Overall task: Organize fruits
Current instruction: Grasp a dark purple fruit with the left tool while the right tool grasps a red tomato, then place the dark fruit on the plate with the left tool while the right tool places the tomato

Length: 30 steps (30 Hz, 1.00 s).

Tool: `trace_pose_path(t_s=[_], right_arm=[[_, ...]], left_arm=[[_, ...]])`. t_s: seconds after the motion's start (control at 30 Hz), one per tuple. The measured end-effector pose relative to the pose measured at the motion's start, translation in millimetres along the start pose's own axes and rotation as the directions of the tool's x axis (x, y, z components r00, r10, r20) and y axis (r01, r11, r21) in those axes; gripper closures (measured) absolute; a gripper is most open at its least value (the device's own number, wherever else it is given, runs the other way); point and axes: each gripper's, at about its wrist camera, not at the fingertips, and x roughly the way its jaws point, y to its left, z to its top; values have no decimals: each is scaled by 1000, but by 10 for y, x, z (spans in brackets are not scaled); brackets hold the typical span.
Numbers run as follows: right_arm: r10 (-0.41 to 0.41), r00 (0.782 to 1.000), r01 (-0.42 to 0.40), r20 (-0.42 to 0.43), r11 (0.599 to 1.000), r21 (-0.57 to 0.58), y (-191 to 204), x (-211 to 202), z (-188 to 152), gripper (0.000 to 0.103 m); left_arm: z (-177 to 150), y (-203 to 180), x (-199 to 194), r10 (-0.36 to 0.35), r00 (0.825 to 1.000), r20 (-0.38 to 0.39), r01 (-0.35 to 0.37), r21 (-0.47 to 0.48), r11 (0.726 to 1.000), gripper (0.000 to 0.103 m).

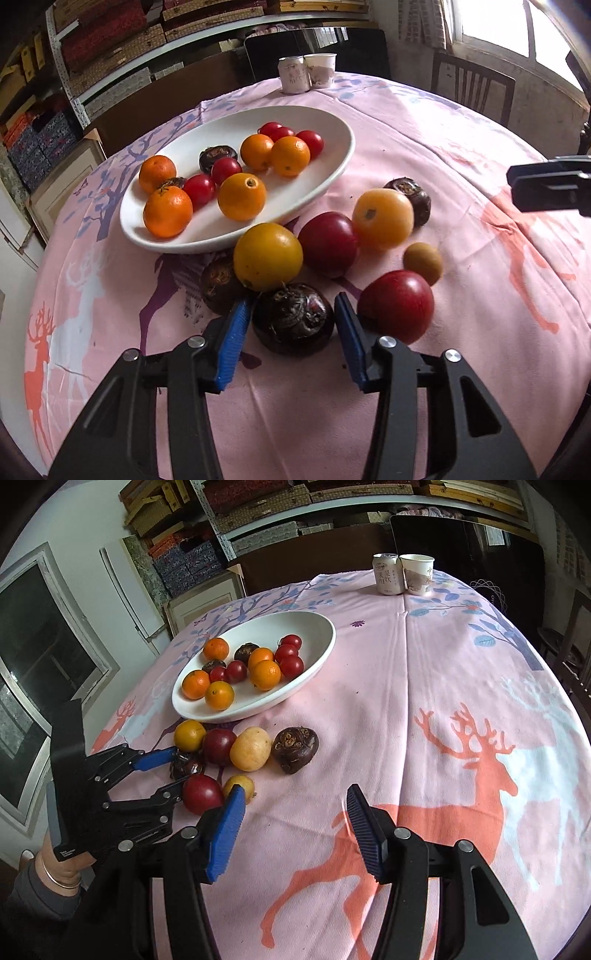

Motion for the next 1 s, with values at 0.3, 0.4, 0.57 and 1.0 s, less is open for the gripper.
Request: trace_pose_path(t_s=[0.3, 0.4, 0.57, 1.0], right_arm=[[-22, 997, -4, -75, 942, -335, 962, 376, -199, 54], [-57, 996, 29, -64, 928, -371, 1095, 527, -141, 54], [-154, 984, 110, -92, 925, -364, 1055, 743, -58, 59], [-5, 1000, 1, -17, 976, -216, 749, 445, 340, 63]], left_arm=[[-286, 392, -576, -4, 998, 67, 12, -113, 994, 58], [-365, 488, -718, 1, 997, 78, 10, -137, 991, 58], [-450, 577, -754, 11, 997, 77, 1, -157, 988, 58], [-204, 644, -705, -20, 993, 118, 40, -171, 985, 58]])
